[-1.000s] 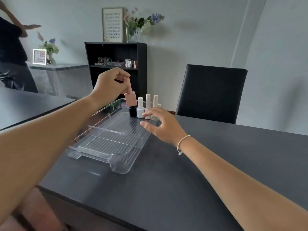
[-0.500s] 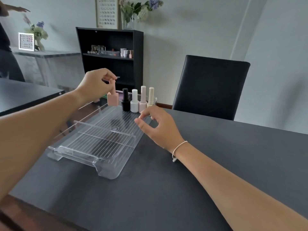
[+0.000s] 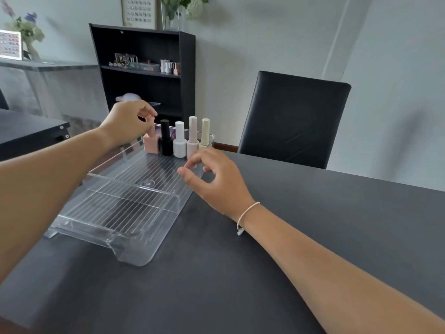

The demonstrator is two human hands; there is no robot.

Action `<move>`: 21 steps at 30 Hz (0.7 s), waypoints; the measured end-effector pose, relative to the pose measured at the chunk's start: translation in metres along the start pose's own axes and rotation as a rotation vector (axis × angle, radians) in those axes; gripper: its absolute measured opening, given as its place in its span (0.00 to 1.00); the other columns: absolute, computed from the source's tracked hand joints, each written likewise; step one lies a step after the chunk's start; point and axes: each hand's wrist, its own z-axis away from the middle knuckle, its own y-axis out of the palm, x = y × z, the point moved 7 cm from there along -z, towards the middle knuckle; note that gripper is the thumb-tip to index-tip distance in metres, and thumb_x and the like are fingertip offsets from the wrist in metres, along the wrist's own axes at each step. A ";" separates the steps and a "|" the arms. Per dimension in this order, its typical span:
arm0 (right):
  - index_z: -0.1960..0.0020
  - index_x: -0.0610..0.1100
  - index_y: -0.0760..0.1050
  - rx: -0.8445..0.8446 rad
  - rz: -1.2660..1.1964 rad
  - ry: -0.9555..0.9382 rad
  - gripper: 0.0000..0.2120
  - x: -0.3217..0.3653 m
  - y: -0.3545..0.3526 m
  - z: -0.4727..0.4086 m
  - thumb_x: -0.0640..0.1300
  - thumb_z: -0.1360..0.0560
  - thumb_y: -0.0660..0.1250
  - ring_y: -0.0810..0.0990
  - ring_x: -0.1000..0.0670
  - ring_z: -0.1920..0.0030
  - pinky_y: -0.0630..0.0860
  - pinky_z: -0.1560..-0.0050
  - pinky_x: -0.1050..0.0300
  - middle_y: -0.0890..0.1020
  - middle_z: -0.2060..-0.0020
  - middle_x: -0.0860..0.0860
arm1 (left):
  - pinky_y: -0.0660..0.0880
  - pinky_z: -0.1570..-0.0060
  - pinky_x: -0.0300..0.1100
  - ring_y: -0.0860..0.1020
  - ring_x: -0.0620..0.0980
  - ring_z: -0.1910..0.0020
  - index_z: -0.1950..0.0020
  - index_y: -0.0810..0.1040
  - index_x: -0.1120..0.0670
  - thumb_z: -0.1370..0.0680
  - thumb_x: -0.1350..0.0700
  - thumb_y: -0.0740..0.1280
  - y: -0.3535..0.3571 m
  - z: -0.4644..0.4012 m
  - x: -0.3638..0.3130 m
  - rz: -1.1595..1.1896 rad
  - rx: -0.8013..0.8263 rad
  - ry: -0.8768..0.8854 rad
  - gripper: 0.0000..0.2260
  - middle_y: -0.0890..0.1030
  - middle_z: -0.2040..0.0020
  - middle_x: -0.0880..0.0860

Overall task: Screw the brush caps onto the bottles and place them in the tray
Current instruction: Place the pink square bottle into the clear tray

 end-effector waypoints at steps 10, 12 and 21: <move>0.56 0.45 0.76 0.005 -0.007 0.015 0.10 0.000 0.000 0.000 0.51 0.27 0.65 0.75 0.55 0.53 0.76 0.51 0.56 0.79 0.56 0.51 | 0.71 0.68 0.28 0.76 0.52 0.61 0.46 0.77 0.55 0.28 0.63 0.65 0.003 -0.002 0.003 0.043 -0.001 -0.038 0.12 0.78 0.48 0.51; 0.56 0.45 0.76 0.006 -0.002 0.016 0.10 0.001 0.001 0.000 0.52 0.27 0.65 0.75 0.55 0.53 0.77 0.51 0.56 0.79 0.56 0.51 | 0.72 0.64 0.37 0.79 0.59 0.59 0.45 0.77 0.54 0.29 0.63 0.65 0.003 -0.001 0.004 0.045 0.001 -0.052 0.13 0.78 0.46 0.52; 0.53 0.45 0.77 0.018 0.017 0.017 0.11 -0.001 0.001 0.003 0.52 0.26 0.64 0.75 0.56 0.51 0.77 0.50 0.55 0.79 0.53 0.52 | 0.70 0.53 0.42 0.75 0.52 0.47 0.36 0.72 0.51 0.27 0.61 0.66 0.004 0.005 0.003 0.108 -0.007 -0.083 0.19 0.75 0.38 0.55</move>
